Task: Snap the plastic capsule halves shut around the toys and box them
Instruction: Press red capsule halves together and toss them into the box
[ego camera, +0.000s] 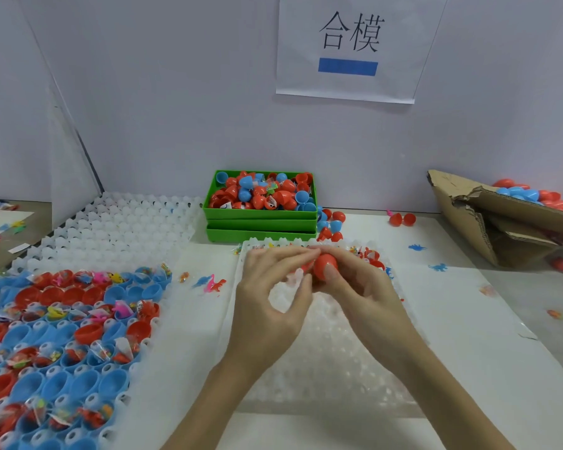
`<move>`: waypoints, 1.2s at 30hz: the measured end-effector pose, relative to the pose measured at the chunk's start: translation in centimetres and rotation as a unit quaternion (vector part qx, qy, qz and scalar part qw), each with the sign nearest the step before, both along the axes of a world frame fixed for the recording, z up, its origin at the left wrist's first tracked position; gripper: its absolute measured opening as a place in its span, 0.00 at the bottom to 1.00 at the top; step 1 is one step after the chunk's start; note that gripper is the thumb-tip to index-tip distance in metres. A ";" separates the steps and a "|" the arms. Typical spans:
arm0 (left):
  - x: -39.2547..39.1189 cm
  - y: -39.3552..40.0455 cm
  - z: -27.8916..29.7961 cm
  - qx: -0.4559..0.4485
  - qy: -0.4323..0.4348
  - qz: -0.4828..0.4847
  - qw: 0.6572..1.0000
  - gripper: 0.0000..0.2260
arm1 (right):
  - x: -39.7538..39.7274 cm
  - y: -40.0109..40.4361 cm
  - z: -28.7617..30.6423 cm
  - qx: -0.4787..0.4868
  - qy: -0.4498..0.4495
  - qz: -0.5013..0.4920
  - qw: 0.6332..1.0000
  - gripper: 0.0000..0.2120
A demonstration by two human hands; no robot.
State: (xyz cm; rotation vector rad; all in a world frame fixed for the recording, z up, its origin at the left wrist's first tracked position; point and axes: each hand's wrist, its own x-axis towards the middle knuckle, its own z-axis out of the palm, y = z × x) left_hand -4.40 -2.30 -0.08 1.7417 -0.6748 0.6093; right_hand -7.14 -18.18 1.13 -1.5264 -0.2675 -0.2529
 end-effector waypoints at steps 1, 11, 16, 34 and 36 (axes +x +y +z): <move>-0.1 0.2 0.3 -0.005 0.025 -0.009 1.000 0.14 | -0.1 -0.2 0.2 0.036 0.017 0.048 0.998 0.18; -0.4 0.8 1.2 -0.044 0.071 -0.119 0.989 0.17 | -0.6 0.6 0.4 0.298 0.111 0.300 0.899 0.21; -0.4 0.7 1.2 -0.036 0.034 -0.086 0.995 0.18 | -0.3 1.1 0.1 0.326 0.134 0.314 0.882 0.18; -0.7 0.3 1.3 -0.023 0.075 -0.074 0.994 0.20 | -0.5 1.1 0.2 0.352 0.135 0.271 0.886 0.21; -0.7 0.3 1.3 -0.025 0.092 -0.096 0.991 0.19 | -0.5 1.2 0.4 0.309 0.122 0.223 0.916 0.23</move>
